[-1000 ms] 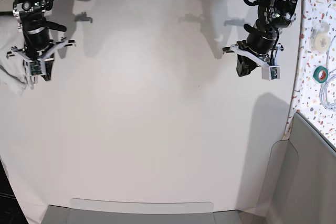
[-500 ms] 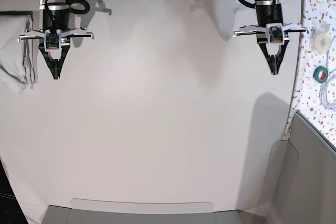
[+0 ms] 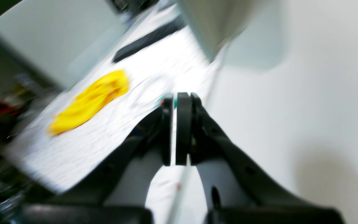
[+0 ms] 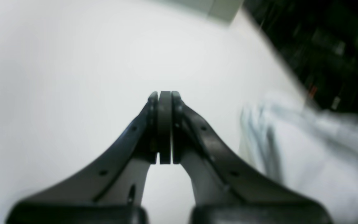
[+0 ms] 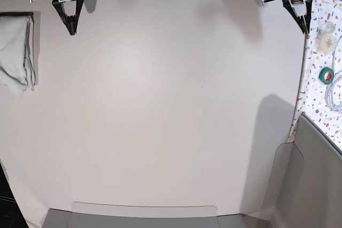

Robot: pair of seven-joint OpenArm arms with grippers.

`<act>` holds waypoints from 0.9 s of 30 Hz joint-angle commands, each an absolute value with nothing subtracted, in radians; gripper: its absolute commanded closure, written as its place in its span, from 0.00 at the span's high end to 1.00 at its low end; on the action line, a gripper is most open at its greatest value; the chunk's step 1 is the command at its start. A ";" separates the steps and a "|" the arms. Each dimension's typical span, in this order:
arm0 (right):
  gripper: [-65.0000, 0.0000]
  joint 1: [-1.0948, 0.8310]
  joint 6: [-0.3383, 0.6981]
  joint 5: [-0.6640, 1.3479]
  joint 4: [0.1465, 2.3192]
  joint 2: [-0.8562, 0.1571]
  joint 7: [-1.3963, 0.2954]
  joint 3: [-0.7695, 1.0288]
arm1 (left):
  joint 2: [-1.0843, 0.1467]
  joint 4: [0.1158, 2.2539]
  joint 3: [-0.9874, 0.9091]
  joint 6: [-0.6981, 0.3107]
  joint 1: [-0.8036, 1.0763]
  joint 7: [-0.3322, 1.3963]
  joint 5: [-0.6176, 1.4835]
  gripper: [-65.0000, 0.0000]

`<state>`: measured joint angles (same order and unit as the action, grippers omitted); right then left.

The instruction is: Layout the t-shirt on the table in an organized manner, then fold the t-shirt properly

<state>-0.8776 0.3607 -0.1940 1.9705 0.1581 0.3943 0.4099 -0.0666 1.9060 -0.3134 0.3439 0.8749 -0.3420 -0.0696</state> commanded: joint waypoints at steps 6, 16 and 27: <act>0.00 -0.984 0.360 -0.042 1.825 0.157 0.251 0.340 | -0.081 1.805 -0.410 0.354 0.863 -0.375 -0.073 0.00; 0.00 -1.018 0.360 -0.039 1.552 0.044 0.343 0.111 | -0.033 1.702 -0.552 0.354 0.834 -0.372 0.041 0.00; 0.00 -0.826 0.358 -0.033 1.118 -0.120 0.338 -0.102 | 0.015 1.225 -0.542 0.352 0.757 -0.374 0.245 0.00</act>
<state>-0.8165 0.3492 -0.0315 1.1080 -0.1226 0.3141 -0.1005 0.0216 1.2156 -0.5419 0.3485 0.7452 -0.3504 0.2466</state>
